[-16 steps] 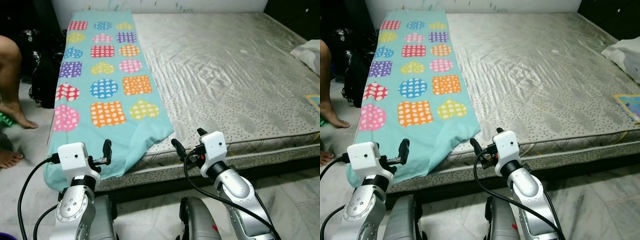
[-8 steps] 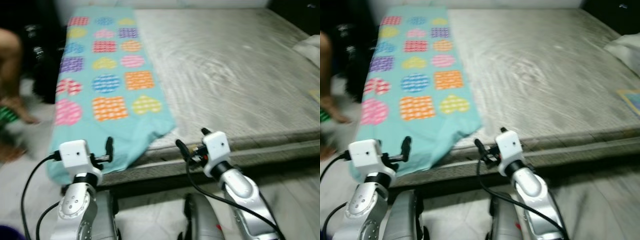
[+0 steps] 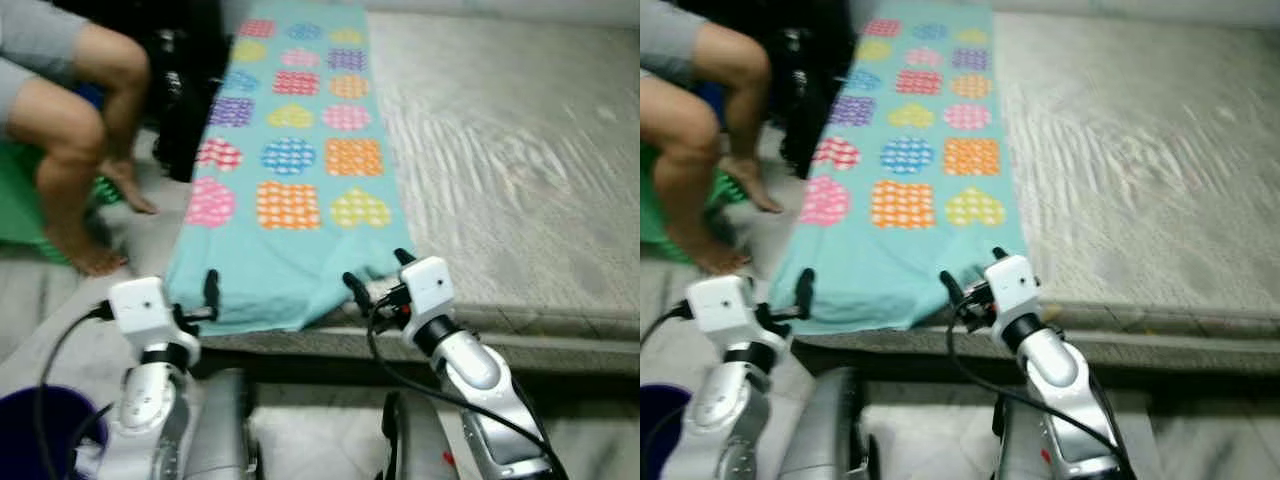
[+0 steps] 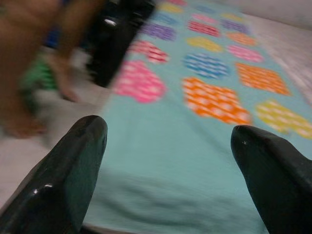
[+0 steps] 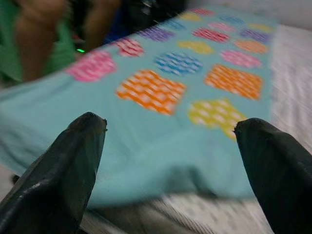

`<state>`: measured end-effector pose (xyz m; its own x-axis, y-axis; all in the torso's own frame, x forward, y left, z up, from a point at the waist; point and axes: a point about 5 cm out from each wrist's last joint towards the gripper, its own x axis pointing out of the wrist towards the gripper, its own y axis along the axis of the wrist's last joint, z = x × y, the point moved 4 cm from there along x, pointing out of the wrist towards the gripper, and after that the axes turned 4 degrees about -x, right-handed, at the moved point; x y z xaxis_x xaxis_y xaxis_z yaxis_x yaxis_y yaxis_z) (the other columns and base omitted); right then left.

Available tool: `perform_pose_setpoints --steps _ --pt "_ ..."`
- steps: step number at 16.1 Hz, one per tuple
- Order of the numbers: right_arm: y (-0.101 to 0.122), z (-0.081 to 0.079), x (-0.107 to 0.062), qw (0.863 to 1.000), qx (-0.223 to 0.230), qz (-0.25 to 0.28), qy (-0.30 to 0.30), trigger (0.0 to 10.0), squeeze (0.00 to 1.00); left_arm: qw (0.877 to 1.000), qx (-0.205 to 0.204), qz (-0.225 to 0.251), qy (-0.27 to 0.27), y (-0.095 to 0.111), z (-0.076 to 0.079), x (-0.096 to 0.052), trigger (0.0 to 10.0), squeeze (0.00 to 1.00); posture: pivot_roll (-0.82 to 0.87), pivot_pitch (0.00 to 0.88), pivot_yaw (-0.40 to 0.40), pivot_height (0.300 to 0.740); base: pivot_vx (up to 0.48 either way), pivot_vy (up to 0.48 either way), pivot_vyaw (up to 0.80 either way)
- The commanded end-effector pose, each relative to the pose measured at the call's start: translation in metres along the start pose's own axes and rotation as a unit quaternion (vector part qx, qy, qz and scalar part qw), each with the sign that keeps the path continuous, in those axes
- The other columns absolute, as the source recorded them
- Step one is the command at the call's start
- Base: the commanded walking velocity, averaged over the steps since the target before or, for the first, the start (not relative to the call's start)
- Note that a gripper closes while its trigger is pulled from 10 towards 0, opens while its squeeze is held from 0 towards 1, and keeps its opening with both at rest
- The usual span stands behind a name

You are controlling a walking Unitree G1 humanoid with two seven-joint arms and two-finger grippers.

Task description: Clean up the room

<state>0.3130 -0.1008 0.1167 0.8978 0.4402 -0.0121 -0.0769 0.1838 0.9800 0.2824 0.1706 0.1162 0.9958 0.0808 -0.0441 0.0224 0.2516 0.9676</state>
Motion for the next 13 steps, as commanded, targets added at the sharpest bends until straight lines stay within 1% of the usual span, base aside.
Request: perform_pose_setpoints --steps 1,8,13 --pt "-0.0027 0.0004 -0.0005 1.000 0.005 -0.004 -0.003 10.0 0.00 1.000 -0.001 -0.001 -0.008 0.0002 0.0000 -0.0007 10.0 0.00 -0.14 0.133 -0.048 0.550 0.000 0.000 0.00" --pt "-0.0037 0.0007 0.0002 1.000 0.006 -0.005 -0.004 10.0 0.00 1.000 -0.003 0.000 -0.013 0.0005 0.0010 -0.0005 10.0 0.00 -0.14 0.136 -0.045 0.550 0.000 0.000 0.00" --pt "-0.0049 0.0010 0.0005 1.000 0.007 -0.008 -0.005 10.0 0.00 1.000 -0.003 -0.001 -0.015 0.0003 0.0016 -0.0001 10.0 0.00 -0.14 0.137 -0.045 0.550 0.275 0.000 0.00"
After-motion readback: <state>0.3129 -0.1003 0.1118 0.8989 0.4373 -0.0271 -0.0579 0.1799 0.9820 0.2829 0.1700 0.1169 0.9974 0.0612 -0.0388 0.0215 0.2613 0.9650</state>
